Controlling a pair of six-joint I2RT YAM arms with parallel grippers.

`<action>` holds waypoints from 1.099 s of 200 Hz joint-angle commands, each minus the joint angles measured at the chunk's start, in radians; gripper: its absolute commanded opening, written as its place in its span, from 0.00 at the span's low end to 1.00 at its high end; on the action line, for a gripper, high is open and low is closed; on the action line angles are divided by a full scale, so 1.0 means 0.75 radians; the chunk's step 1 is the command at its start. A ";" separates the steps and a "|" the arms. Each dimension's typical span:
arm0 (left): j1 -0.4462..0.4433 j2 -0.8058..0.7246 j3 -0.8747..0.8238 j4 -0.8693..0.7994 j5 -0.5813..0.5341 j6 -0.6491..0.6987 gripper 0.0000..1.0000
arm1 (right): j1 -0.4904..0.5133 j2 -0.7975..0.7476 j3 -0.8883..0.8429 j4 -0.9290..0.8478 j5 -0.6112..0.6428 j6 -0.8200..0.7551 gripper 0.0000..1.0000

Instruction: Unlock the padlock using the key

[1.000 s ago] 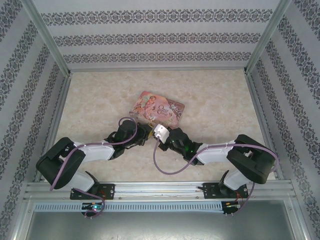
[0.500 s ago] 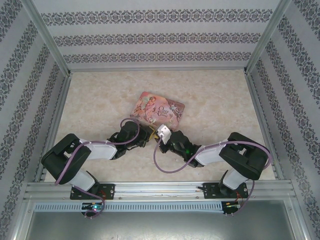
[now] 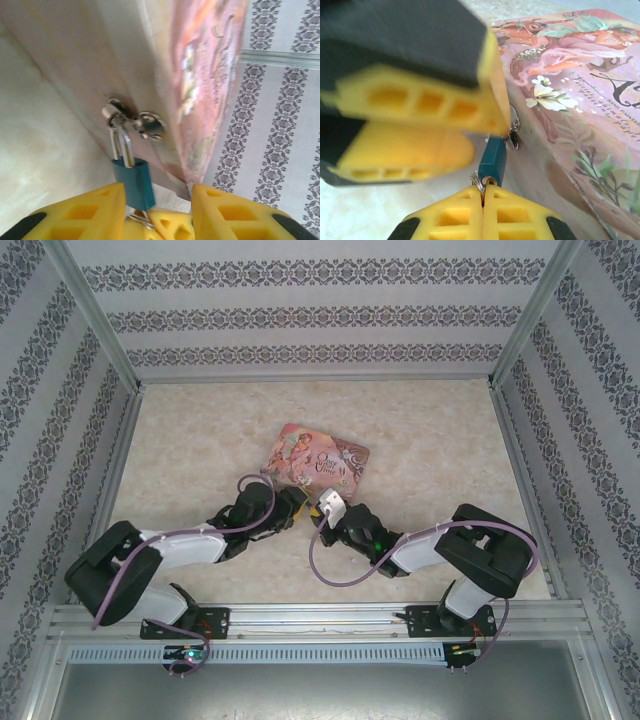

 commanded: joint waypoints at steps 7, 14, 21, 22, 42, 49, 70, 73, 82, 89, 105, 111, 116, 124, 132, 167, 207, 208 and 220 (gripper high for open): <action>0.004 -0.175 0.057 -0.354 -0.113 0.192 0.45 | 0.005 -0.037 -0.042 0.059 0.033 0.053 0.00; 0.006 -0.219 0.070 -0.425 -0.139 0.233 0.47 | 0.005 -0.050 -0.050 0.057 0.038 0.060 0.00; 0.007 -0.263 0.088 -0.489 -0.168 0.276 0.48 | 0.004 -0.064 -0.057 0.055 0.044 0.070 0.00; 0.008 -0.267 0.092 -0.502 -0.172 0.282 0.49 | 0.004 -0.065 -0.058 0.055 0.044 0.072 0.00; 0.009 -0.371 0.157 -0.693 -0.253 0.407 0.51 | 0.003 -0.114 -0.061 0.041 0.051 0.112 0.00; 0.009 -0.399 0.179 -0.745 -0.281 0.446 0.52 | -0.001 -0.131 -0.102 0.036 0.051 0.134 0.00; 0.010 -0.466 0.223 -0.826 -0.347 0.537 0.55 | -0.034 -0.184 -0.125 0.012 0.021 0.245 0.00; 0.009 -0.475 0.226 -0.830 -0.355 0.546 0.55 | -0.039 -0.189 -0.131 0.007 0.014 0.263 0.00; 0.010 -0.497 0.231 -0.833 -0.380 0.568 0.56 | -0.059 -0.213 -0.139 -0.007 -0.007 0.315 0.00; 0.012 -0.512 0.233 -0.835 -0.399 0.586 0.56 | -0.076 -0.227 -0.149 -0.016 -0.022 0.355 0.00; 0.011 -0.537 0.245 -0.849 -0.437 0.625 0.57 | -0.111 -0.260 -0.172 -0.032 -0.044 0.437 0.00; 0.013 -0.544 0.252 -0.855 -0.448 0.643 0.57 | -0.125 -0.269 -0.183 -0.031 -0.055 0.466 0.00; 0.014 -0.548 0.260 -0.859 -0.459 0.660 0.58 | -0.138 -0.274 -0.192 -0.029 -0.062 0.487 0.00; 0.014 -0.554 0.271 -0.864 -0.467 0.687 0.58 | -0.154 -0.278 -0.207 -0.024 -0.072 0.515 0.00; 0.014 -0.556 0.285 -0.871 -0.478 0.713 0.59 | -0.169 -0.281 -0.220 -0.019 -0.080 0.533 0.00; 0.017 -0.557 0.335 -0.911 -0.507 0.795 0.60 | -0.237 -0.289 -0.274 0.021 -0.111 0.640 0.00; 0.020 -0.568 0.334 -0.916 -0.520 0.803 0.60 | -0.319 -0.272 -0.308 0.074 -0.178 0.758 0.00; 0.020 -0.568 0.334 -0.916 -0.520 0.804 0.61 | -0.322 -0.272 -0.308 0.076 -0.179 0.763 0.00; 0.020 -0.568 0.334 -0.924 -0.520 0.804 0.61 | -0.345 -0.258 -0.313 0.102 -0.209 0.812 0.00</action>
